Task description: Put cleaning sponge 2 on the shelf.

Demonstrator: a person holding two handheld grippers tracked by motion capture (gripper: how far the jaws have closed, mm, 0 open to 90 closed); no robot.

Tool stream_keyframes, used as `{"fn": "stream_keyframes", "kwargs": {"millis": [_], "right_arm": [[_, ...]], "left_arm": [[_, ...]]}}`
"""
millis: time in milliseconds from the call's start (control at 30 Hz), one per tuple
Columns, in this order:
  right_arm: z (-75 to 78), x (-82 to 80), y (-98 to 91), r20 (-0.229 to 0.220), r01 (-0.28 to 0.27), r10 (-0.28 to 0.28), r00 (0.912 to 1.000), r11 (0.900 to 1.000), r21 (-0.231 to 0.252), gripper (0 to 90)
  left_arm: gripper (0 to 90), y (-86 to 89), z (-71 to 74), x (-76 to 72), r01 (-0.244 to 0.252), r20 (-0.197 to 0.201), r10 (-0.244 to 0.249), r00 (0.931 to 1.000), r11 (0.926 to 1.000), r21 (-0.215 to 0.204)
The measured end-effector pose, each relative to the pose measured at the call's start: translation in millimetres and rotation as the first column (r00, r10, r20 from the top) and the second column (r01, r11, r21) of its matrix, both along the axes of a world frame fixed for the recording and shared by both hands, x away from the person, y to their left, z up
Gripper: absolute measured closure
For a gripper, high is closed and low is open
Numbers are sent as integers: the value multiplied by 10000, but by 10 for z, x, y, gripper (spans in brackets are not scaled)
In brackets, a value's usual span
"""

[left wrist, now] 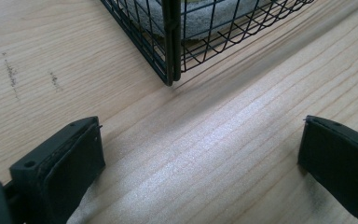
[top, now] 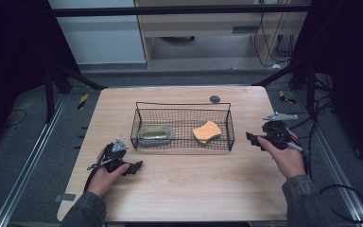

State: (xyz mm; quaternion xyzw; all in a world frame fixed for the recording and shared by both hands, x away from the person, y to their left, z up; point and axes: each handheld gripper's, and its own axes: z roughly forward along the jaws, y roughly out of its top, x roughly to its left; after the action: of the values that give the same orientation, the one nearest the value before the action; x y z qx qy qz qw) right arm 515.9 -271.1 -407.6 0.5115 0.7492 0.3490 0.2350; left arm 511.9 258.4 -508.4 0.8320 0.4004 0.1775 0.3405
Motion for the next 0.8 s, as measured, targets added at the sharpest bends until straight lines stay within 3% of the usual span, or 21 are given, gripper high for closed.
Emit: {"fn": "stream_keyframes", "kwargs": {"millis": [400,800], "right_arm": [[-348,-19,-157,-556,319,-308,9980,9993,184,281],[-705,174,-150,-1359,584,-587,9890,9983,-58,212]], "left_arm": [[0,0,0,1,-4,3,4,10000,10000,7],[0,0,0,2,-17,2,17,10000,10000,4]]}}
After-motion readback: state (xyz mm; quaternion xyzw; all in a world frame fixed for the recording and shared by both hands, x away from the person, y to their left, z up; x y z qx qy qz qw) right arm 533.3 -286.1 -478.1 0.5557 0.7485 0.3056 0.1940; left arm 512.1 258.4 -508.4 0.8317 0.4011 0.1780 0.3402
